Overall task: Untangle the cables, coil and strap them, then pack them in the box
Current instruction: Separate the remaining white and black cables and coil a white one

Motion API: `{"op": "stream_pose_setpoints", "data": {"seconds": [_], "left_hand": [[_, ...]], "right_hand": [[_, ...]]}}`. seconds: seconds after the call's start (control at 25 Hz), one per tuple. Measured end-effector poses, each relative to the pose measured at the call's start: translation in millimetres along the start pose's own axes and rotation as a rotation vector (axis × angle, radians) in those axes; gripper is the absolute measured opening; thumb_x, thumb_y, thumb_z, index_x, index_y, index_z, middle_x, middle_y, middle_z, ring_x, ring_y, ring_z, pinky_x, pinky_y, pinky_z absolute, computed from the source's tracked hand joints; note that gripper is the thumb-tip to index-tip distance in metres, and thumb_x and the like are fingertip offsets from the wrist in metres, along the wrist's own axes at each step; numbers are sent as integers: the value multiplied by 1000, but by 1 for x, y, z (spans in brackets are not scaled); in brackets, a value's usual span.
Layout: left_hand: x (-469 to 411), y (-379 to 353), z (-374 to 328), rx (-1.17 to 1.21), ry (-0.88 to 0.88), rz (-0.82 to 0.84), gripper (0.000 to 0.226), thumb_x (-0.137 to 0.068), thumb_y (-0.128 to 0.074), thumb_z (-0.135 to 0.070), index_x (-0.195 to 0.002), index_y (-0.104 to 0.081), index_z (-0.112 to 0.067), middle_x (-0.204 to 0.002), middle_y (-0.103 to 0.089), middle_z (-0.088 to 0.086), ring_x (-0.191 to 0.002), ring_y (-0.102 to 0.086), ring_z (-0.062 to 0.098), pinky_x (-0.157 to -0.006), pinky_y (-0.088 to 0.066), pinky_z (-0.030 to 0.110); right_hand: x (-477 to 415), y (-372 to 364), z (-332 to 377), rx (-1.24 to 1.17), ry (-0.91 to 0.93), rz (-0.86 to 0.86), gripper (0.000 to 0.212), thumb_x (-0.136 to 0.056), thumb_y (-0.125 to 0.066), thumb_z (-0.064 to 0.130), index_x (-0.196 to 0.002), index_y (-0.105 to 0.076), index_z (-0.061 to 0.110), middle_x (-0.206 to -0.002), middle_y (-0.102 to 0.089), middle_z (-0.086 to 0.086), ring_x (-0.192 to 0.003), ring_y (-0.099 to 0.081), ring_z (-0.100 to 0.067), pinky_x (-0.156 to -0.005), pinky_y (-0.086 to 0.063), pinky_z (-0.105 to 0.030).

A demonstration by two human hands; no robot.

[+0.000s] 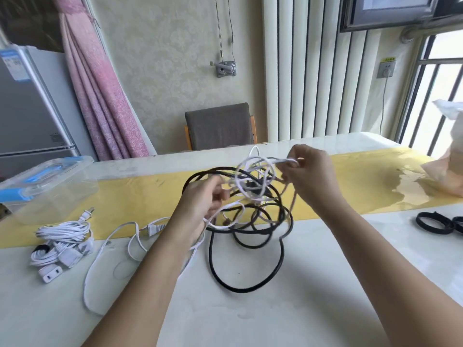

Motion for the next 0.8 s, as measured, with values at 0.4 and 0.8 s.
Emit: {"op": "stream_pose_setpoints", "data": {"seconds": [0.4,0.8], "left_hand": [[14,-12,19,-491,64,544,38,-71,-48,-7,-105,-66,-9,-86,-67,1,-74,-63,9,-65,-49,17],[-11,19,-15,204,-140,-6,30,-102,-36,-9,-78,-54,-8,-57,-53,-2,-43,-51,4,-41,-41,12]], "right_hand": [[18,-37,3,431,10,379,49,-95,-52,39,-59,-37,9,-52,-37,-3,-50,-38,-18,-47,-24,-30],[46,-38,8,-621,-249,1106,28,-78,-74,34,-69,-63,10,-73,-65,-9,-68,-63,-19,-74,-52,-26]]}}
Point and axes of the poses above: each hand's wrist, its own x-axis away from the middle knuckle, its own y-axis out of the back of the hand, z = x × y, the point moved 9 cm from there along -x, towards the middle knuckle
